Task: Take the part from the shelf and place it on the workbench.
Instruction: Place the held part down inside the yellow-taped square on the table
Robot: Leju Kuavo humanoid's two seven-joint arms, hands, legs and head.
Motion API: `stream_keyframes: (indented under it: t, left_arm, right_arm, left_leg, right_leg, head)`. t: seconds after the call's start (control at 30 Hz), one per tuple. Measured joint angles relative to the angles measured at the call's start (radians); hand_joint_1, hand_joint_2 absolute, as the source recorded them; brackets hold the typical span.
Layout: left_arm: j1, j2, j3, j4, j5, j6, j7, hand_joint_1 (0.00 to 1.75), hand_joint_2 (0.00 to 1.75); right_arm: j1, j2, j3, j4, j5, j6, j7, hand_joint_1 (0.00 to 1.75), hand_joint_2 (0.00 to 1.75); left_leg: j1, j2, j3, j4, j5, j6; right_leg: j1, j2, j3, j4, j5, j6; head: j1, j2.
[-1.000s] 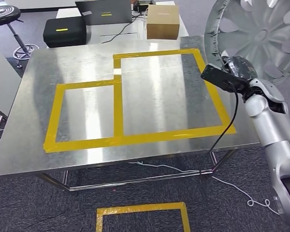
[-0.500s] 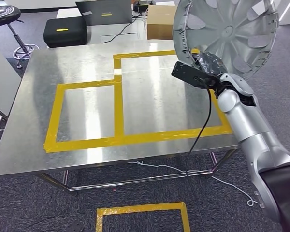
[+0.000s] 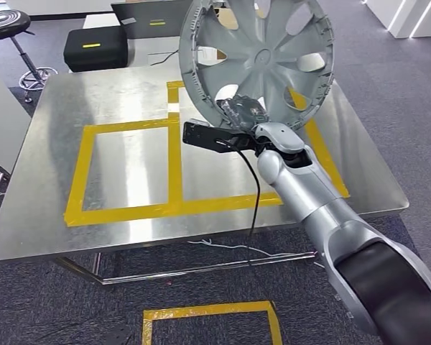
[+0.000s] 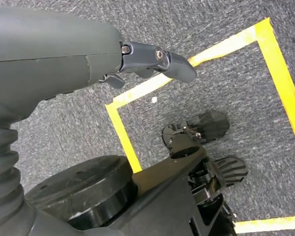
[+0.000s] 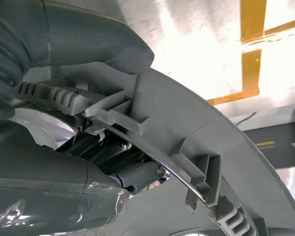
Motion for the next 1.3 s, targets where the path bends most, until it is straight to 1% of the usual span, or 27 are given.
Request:
stream_keyframes:
  t: [0.07, 0.17, 0.23, 0.4, 0.6, 0.87, 1.17, 1.3]
  left_arm:
    - [0.000, -0.002, -0.001, 0.000, -0.001, 0.000, -0.004, 0.00, 1.75]
    - [-0.002, -0.003, -0.002, 0.000, 0.000, -0.006, -0.008, 0.00, 1.75]
    - [-0.006, -0.003, -0.002, 0.000, 0.000, -0.015, -0.003, 0.00, 1.75]
    - [-0.009, -0.007, -0.003, 0.001, -0.001, -0.021, 0.033, 0.00, 1.75]
    - [-0.009, -0.015, -0.003, 0.001, 0.004, -0.008, 0.033, 0.00, 1.75]
    - [-0.009, -0.018, -0.003, 0.002, 0.017, -0.016, 0.031, 0.00, 1.75]
    - [-0.009, -0.017, -0.002, 0.002, 0.024, 0.000, 0.032, 0.00, 1.75]
    - [-0.008, -0.015, -0.002, 0.002, 0.032, 0.001, 0.032, 0.00, 1.75]
  right_arm:
    - [-0.008, 0.011, 0.008, 0.013, -0.006, 0.023, -0.002, 1.59, 1.75]
    - [-0.019, 0.029, 0.012, 0.045, -0.022, 0.095, 0.003, 1.59, 1.75]
    - [-0.015, 0.043, 0.014, 0.066, -0.027, 0.117, 0.015, 1.59, 1.75]
    - [0.018, 0.073, 0.022, 0.102, -0.022, 0.120, 0.036, 1.59, 1.75]
    - [0.046, 0.092, 0.040, 0.130, -0.020, 0.116, 0.037, 1.59, 1.75]
    - [0.068, 0.097, 0.040, 0.153, -0.053, 0.131, 0.065, 1.59, 1.75]
    - [0.191, 0.093, 0.035, 0.182, -0.079, 0.145, 0.132, 1.59, 1.75]
    - [0.229, 0.083, 0.034, 0.194, -0.075, 0.143, 0.144, 1.59, 1.75]
  left_leg:
    - [0.000, 0.000, 0.000, 0.000, 0.000, 0.000]
    - [-0.001, 0.000, 0.000, 0.000, 0.000, 0.000]
    - [-0.001, 0.000, 0.000, 0.000, 0.000, 0.000]
    - [-0.001, 0.000, 0.000, 0.000, 0.000, 0.000]
    - [0.000, 0.000, -0.001, 0.000, 0.000, 0.000]
    - [0.000, 0.000, 0.000, 0.000, 0.000, 0.000]
    - [0.000, 0.000, -0.001, 0.000, 0.000, 0.000]
    - [0.000, 0.000, -0.001, 0.000, 0.000, 0.000]
  right_leg:
    - [0.000, 0.000, 0.000, 0.000, 0.000, -0.001]
    - [0.000, 0.000, 0.000, -0.001, 0.002, -0.002]
    - [0.000, 0.000, 0.000, -0.001, 0.002, -0.002]
    - [0.000, 0.000, 0.000, -0.001, 0.003, -0.002]
    - [0.000, 0.000, -0.001, -0.001, 0.003, -0.002]
    - [0.000, 0.000, 0.000, -0.001, 0.002, -0.002]
    - [0.000, 0.000, -0.001, -0.002, 0.002, -0.002]
    - [0.000, 0.001, -0.001, -0.002, 0.002, -0.002]
  head:
    - [0.000, 0.000]
    - [0.000, 0.000]
    - [0.000, 0.000]
    - [0.000, 0.000]
    - [0.000, 0.000]
    - [0.000, 0.000]
    - [0.000, 0.000]
    - [0.000, 0.000]
